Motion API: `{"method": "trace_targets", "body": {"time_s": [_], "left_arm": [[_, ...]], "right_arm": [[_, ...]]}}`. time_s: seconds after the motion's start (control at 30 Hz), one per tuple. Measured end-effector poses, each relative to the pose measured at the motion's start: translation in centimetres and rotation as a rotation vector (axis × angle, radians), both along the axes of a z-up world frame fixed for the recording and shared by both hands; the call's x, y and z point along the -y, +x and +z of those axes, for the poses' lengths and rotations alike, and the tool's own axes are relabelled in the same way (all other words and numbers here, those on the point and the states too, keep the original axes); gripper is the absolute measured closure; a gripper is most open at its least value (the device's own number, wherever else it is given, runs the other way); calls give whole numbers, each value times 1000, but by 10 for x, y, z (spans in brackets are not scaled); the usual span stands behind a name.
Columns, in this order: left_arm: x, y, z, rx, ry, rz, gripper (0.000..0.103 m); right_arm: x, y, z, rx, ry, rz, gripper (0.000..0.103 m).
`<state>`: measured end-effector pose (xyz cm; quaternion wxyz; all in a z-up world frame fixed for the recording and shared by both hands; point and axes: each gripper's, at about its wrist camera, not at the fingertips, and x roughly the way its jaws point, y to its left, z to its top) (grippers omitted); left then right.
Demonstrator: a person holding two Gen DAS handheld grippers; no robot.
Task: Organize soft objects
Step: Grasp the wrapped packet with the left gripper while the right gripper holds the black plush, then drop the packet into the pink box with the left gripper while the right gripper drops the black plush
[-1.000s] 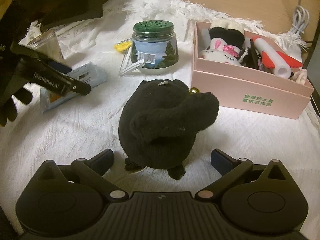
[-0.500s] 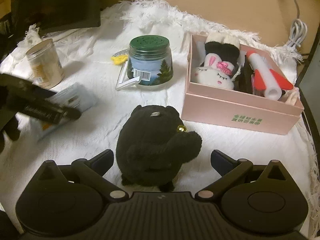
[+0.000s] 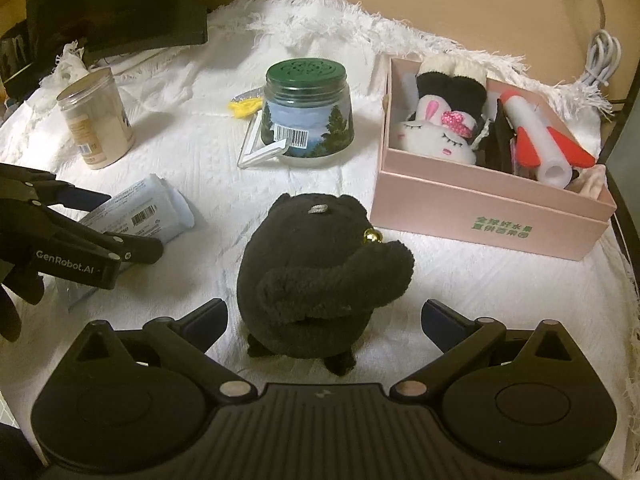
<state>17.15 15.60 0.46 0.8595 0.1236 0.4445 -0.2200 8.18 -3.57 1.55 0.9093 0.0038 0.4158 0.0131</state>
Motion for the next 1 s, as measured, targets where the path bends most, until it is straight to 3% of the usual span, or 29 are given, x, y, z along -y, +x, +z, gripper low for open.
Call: {"method": "trace_targets", "body": {"time_s": [0.27,0.43,0.87,1.0], "left_arm": [[-1,0,2,-24,10,-3,11],[-14,-9,4,-47,8,-38,16],[-23,-12,9,-46,-18,9,21],[-33,-6,19,-59,-92,59,23]], "right_arm": [[-3,10,5,17,-5,16,2],[-3,12,6,0,-6,33,36],[-20,14,33,34,11,92,38],[-18,20,51,54,47,108,38]]}}
